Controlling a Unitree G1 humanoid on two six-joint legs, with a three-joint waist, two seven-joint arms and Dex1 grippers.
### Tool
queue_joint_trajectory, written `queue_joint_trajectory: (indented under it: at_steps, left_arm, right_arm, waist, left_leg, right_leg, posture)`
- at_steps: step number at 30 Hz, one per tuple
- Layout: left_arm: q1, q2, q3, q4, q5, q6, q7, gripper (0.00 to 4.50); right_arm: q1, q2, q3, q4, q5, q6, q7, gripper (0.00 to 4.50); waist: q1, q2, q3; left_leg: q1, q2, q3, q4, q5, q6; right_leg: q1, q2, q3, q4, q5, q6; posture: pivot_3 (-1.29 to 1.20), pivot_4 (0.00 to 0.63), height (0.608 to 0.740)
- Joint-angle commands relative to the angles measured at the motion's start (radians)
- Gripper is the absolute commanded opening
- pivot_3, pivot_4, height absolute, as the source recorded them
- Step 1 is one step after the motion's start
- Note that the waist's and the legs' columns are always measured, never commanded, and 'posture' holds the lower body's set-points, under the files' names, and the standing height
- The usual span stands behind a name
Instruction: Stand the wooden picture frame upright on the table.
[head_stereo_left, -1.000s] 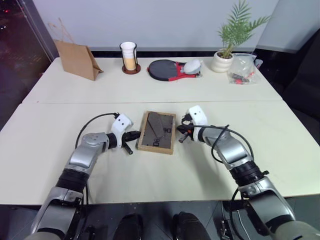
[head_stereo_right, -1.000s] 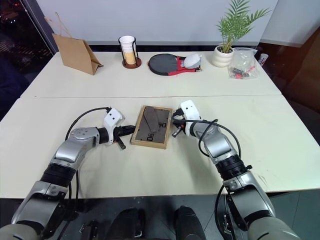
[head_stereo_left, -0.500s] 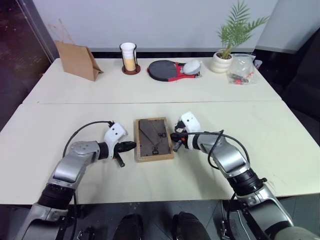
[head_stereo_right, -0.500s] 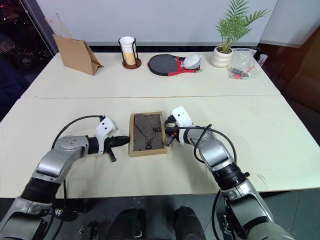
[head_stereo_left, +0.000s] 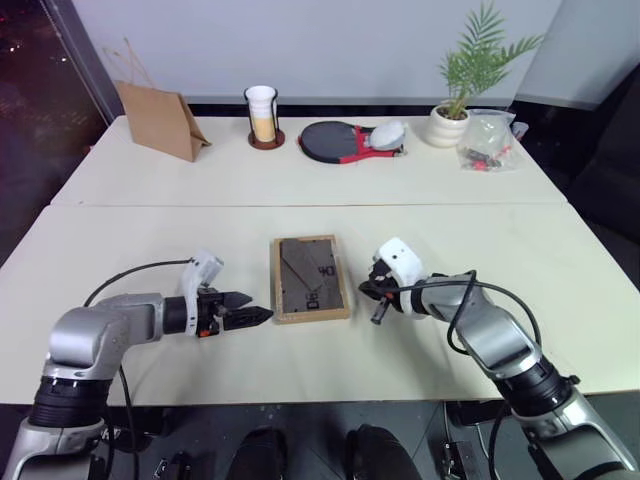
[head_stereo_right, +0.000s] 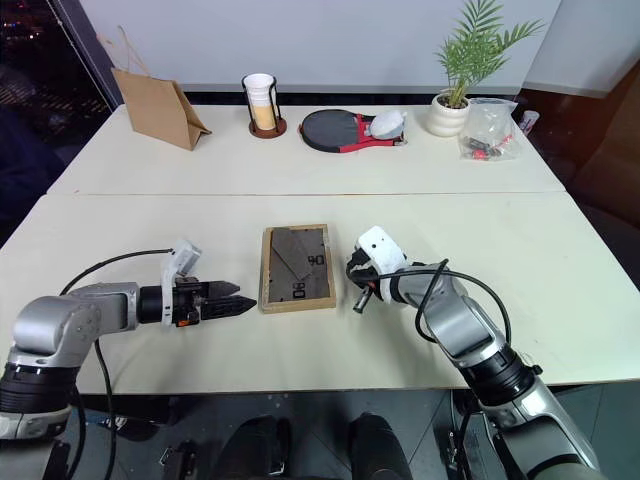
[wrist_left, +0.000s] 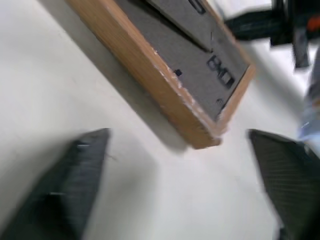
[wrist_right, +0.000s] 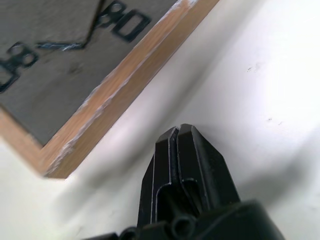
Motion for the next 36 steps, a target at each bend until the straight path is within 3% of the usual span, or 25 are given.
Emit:
queue_joint_trajectory:
  at_steps: [1,9,22,29,30,36]
  left_arm:
    - [-0.022,-0.065,0.078,0.003,-0.065,0.119,0.094,4.47]
    - [-0.059,-0.216,0.165,0.142,-0.079,0.182,0.236,4.47]
    - [-0.063,-0.278,0.121,0.204,-0.108,0.115,0.23,4.47]
    - [-0.079,-0.299,0.17,0.254,-0.141,0.127,0.252,1.29]
    - [-0.078,-0.299,0.172,0.251,-0.147,0.13,0.25,1.08]
    - [-0.093,-0.344,0.333,0.218,-0.294,0.231,0.296,1.06]
  right_arm:
    - [0.019,0.024,0.017,-0.029,0.023,0.026,0.008,0.0]
    - [-0.003,0.057,0.046,-0.024,0.042,0.027,0.049,0.0]
    - [-0.04,0.066,0.057,-0.025,0.091,0.01,0.12,0.0]
    - [-0.034,0.048,0.055,-0.042,0.086,0.012,0.118,0.0]
    - [-0.034,0.044,0.051,-0.047,0.087,0.014,0.117,0.0]
    - [-0.03,-0.024,-0.033,-0.126,0.108,0.051,0.119,0.0]
  waist:
    - [-0.001,0.0,0.0]
    - [0.0,-0.001,-0.002]
    - [0.005,0.0,-0.004]
    - [0.005,0.0,-0.004]
    - [0.004,0.0,-0.004]
    - [0.004,0.0,-0.004]
  left_leg:
    - [0.0,0.0,0.0,0.0,0.0,0.0]
    - [0.005,0.0,-0.001,0.0,0.0,0.0]
    - [0.01,-0.001,-0.001,0.0,0.0,0.0]
    - [0.003,-0.001,-0.002,0.0,-0.001,0.002]
    - [0.002,-0.001,-0.003,0.0,-0.001,0.002]
    - [-0.001,-0.001,-0.003,0.0,-0.002,0.002]
  right_leg:
    - [0.0,0.0,0.0,0.0,0.0,0.0]
    - [0.005,0.0,-0.001,0.0,0.0,0.0]
    - [0.01,-0.005,-0.001,0.0,-0.002,-0.003]
    - [0.006,-0.006,-0.002,-0.004,0.0,0.0]
    - [0.006,-0.006,-0.003,-0.005,0.0,0.0]
    - [0.004,-0.007,-0.003,-0.007,0.0,0.0]
  posture:
    - [0.0,0.15,0.74]
    - [0.0,0.15,0.74]
    - [0.0,0.15,0.74]
    - [0.0,0.15,0.74]
    - [0.0,0.15,0.74]
    - [0.0,0.15,0.74]
